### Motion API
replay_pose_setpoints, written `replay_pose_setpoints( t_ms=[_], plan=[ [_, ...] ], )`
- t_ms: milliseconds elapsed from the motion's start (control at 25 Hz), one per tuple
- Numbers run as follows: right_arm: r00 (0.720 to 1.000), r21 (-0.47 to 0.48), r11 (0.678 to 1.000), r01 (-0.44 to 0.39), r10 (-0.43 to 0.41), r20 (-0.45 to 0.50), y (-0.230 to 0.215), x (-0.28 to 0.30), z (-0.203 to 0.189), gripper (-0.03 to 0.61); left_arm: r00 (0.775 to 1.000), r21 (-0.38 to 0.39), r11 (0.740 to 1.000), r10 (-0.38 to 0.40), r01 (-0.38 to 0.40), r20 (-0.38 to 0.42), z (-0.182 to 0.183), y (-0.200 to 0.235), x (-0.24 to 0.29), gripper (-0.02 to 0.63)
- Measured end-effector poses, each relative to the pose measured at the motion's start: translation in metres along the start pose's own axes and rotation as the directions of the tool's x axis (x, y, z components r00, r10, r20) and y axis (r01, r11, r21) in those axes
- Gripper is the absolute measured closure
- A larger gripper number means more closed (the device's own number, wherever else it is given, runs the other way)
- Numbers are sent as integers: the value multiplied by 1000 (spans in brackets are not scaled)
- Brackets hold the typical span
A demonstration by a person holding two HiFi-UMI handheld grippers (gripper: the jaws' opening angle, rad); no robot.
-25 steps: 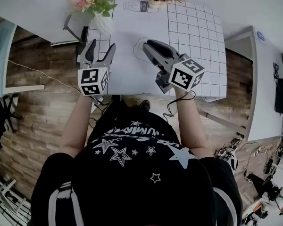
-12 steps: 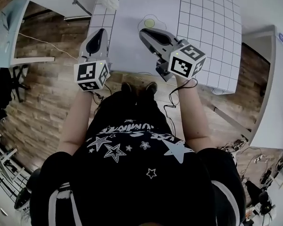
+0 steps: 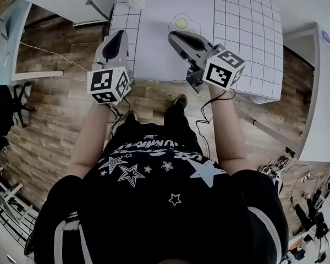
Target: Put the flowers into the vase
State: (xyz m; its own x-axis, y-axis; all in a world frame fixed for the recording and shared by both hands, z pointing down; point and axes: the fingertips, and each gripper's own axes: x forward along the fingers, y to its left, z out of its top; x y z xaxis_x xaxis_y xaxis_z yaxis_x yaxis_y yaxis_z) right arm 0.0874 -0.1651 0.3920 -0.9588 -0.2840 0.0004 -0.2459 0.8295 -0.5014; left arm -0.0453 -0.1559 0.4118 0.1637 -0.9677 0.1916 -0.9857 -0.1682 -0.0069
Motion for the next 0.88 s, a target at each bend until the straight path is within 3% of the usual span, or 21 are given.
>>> replay_pose_setpoints(
  t_ms=[240, 400, 720, 880],
  plan=[
    [995, 7, 998, 63, -63, 75, 43, 49, -10, 545, 998, -25, 998, -61, 61, -22, -18, 53, -44, 604],
    [993, -13, 995, 96, -95, 63, 72, 75, -28, 545, 997, -48, 996, -69, 70, 20, -15, 87, -73, 604],
    [978, -84, 979, 184, -174, 114, 136, 102, -29, 545, 981, -68, 983, -164, 171, 102, -4, 125, -123, 604],
    [967, -111, 966, 233, -219, 129, 165, 106, -34, 545, 961, -76, 966, -235, 248, 147, 4, 131, -142, 604]
  ],
)
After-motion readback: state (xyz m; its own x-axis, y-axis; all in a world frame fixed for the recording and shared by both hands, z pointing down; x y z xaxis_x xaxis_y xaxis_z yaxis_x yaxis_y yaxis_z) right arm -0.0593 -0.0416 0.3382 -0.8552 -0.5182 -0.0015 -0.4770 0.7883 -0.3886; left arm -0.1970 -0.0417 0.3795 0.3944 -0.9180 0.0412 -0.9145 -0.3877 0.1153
